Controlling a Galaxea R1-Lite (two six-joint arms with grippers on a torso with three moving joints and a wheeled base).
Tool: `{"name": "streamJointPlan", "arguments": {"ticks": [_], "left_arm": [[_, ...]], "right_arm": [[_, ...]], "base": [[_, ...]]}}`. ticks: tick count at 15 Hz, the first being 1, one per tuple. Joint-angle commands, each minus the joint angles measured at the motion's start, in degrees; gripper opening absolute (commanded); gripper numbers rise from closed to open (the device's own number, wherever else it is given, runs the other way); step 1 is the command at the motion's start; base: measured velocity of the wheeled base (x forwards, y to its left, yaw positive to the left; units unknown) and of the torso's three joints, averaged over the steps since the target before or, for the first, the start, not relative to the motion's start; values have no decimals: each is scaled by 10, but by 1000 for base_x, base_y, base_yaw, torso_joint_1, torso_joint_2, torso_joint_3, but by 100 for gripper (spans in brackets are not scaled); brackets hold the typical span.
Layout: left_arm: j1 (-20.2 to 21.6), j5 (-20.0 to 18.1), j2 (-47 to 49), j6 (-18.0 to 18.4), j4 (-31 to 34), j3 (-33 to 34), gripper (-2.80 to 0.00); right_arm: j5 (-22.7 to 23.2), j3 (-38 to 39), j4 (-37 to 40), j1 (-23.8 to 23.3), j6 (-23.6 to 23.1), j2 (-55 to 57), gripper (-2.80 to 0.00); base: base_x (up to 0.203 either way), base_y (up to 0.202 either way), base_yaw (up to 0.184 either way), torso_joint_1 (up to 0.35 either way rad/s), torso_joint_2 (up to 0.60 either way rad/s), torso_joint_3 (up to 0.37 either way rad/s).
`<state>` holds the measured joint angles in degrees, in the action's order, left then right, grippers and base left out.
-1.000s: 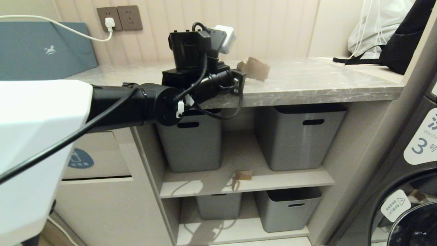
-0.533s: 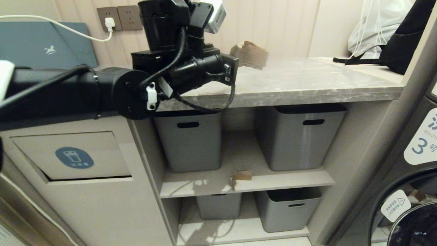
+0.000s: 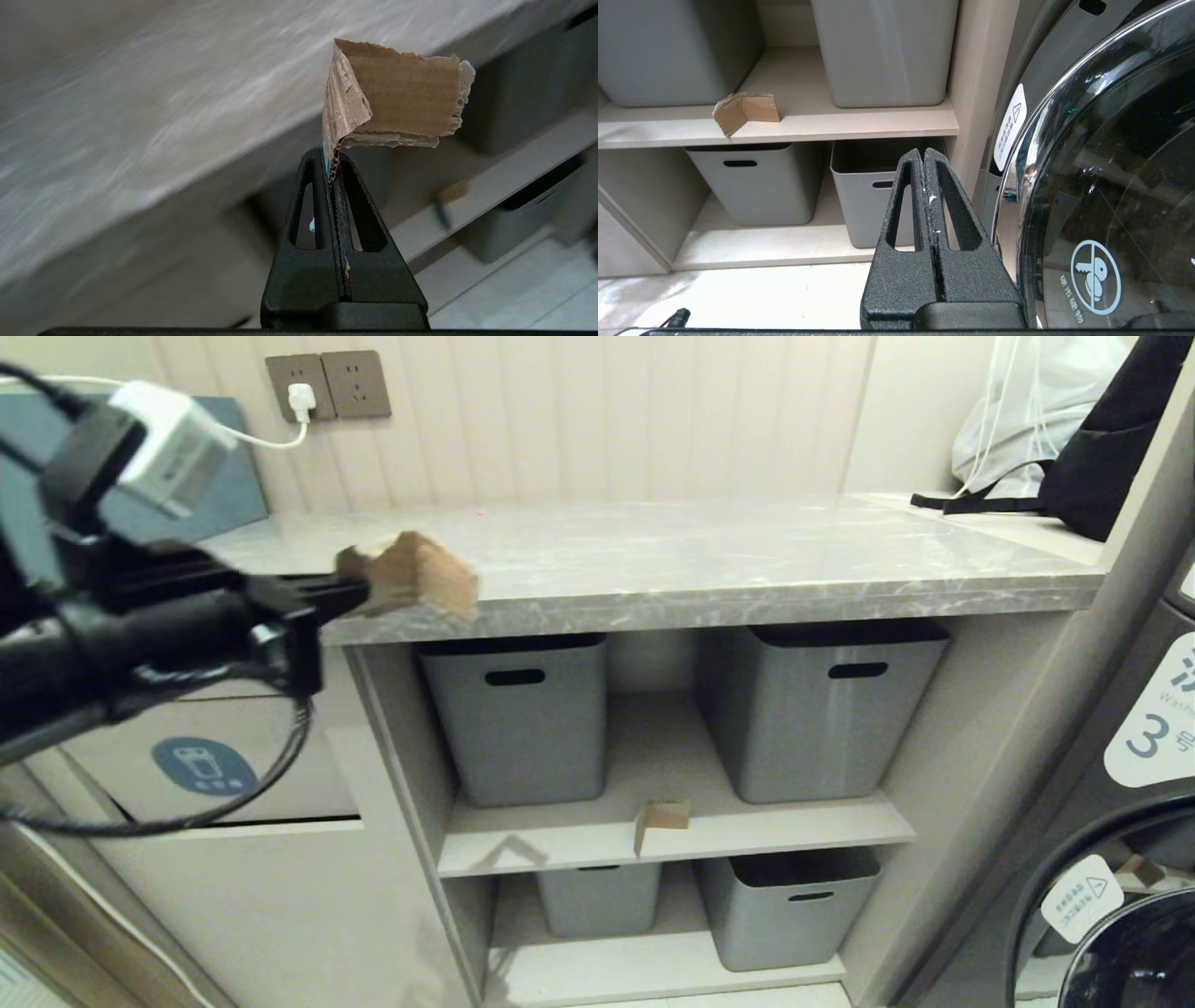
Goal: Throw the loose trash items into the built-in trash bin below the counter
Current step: Put the garbage in the trash can
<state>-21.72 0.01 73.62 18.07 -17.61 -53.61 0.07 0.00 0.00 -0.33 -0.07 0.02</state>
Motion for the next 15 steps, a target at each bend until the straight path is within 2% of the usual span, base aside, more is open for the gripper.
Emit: {"name": "streamJointPlan", "arguments": {"ticks": [1,3,5,7,8,10,13,15], "left_arm": [[70,-10,-142,12,-2,93,-280],[158,-45,-219,37,-2,165,-280],[242,-58,-256,52,-2,241,-280],[302,-61,-268,53,-11,317,-280],[317,-62,-263,45,-37,351,-280],[327,-62,-209,28,-132,409,-280],[337,-62,-70,13,-339,487,-280],[356,-62,32,-5,-440,515,-280]], "right_arm": [[0,0,0,1,0,0,-280],[0,0,0,0,0,0,-280],[0,0,0,0,0,0,-280],[0,0,0,0,0,0,-280],[0,0,0,0,0,0,-280],[0,0,0,0,0,0,-280],[0,0,0,0,0,0,-280],[0,0,0,0,0,0,-280]], "base": [[0,0,0,0,0,0],[0,0,0,0,0,0],[0,0,0,0,0,0],[0,0,0,0,0,0],[0,0,0,0,0,0],[0,0,0,0,0,0],[0,0,0,0,0,0],[0,0,0,0,0,0]]}}
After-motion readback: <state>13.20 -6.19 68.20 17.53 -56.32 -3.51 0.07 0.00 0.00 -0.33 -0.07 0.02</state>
